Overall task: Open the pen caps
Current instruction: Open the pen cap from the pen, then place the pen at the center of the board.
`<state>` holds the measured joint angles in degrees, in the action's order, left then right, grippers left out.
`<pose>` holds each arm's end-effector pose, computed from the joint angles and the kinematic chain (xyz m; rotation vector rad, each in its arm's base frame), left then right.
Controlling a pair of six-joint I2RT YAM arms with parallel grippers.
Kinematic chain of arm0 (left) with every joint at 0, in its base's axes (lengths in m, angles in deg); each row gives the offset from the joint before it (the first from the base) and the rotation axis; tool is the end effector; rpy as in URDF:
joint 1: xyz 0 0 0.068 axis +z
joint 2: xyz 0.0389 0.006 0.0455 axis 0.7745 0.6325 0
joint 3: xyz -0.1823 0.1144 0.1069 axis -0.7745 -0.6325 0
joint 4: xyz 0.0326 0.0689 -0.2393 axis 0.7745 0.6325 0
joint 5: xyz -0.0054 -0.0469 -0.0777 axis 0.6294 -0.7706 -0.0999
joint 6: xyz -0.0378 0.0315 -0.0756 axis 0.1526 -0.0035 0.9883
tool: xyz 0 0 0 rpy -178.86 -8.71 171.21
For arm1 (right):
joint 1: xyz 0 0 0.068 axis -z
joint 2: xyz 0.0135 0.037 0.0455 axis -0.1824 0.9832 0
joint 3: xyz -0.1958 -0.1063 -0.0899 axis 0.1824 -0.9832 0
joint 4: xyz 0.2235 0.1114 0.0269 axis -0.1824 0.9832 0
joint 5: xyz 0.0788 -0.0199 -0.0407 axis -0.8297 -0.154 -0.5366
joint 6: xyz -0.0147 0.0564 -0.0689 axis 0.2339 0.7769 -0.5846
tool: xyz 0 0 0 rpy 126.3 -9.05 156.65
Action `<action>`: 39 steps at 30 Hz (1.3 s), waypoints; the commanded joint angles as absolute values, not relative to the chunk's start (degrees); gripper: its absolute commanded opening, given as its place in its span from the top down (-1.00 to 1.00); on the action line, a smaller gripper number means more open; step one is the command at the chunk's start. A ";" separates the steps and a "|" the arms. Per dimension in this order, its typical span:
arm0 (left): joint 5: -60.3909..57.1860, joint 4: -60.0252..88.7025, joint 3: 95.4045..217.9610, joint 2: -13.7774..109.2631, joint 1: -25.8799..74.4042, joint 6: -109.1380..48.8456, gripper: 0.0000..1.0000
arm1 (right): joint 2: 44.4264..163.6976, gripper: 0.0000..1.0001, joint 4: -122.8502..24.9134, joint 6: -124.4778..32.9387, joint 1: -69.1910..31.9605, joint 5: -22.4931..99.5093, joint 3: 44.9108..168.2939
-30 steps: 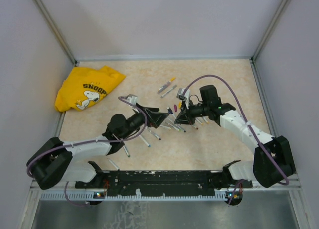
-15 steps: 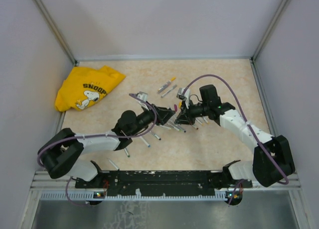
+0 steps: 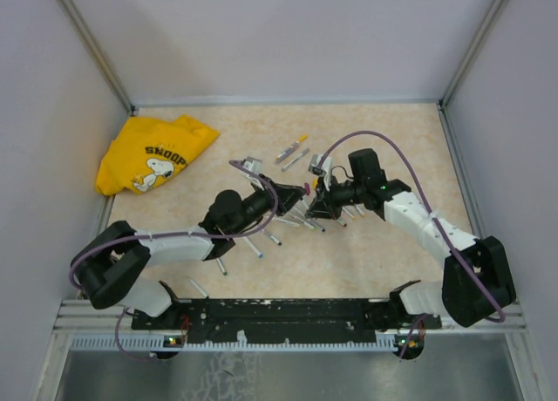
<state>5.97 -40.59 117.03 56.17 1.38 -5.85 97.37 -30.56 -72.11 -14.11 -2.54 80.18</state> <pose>0.2220 -0.2603 0.2127 0.1979 1.5808 -1.1994 0.2353 0.1744 0.2013 -1.2094 1.8695 1.0296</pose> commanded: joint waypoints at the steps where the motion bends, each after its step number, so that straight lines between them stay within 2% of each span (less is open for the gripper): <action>1: 4.99 -42.40 119.00 56.89 1.28 -7.30 0.63 | 97.34 1.00 -31.46 -73.24 -14.48 -3.29 83.50; 5: 5.24 -42.52 119.05 56.18 1.66 -7.82 0.99 | 97.34 1.00 -31.38 -73.24 -14.51 -3.32 83.52; 10: 5.05 -43.54 118.99 51.39 8.37 -5.62 1.00 | 97.17 1.00 -30.90 -73.19 -14.66 -4.39 83.92; 14: 9.71 -40.72 120.87 47.55 14.94 -6.65 1.00 | 96.75 1.00 -30.42 -73.15 -15.37 -4.83 84.34; 23: 9.16 -40.64 122.89 43.60 21.05 -3.46 1.00 | 96.84 1.00 -29.83 -74.18 -16.38 -2.56 84.68; 28: 2.51 -38.21 117.65 39.09 21.52 -5.71 1.00 | 95.96 1.00 -27.18 -76.70 -13.68 10.86 86.16; 32: -5.04 -36.50 111.49 36.25 21.57 -6.48 1.00 | 96.96 1.00 -24.58 -78.07 -6.10 23.47 88.12; 36: -9.27 -34.07 106.64 34.14 21.16 -7.71 1.00 | 99.19 1.00 -23.56 -77.77 -0.20 29.72 88.43; 39: -7.81 -32.04 104.38 32.94 19.47 -9.73 1.00 | 102.33 1.00 -22.59 -76.59 1.77 30.28 89.49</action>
<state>-5.18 -34.41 106.77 35.01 20.98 -6.55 99.05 -24.13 -76.81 0.01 24.50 86.04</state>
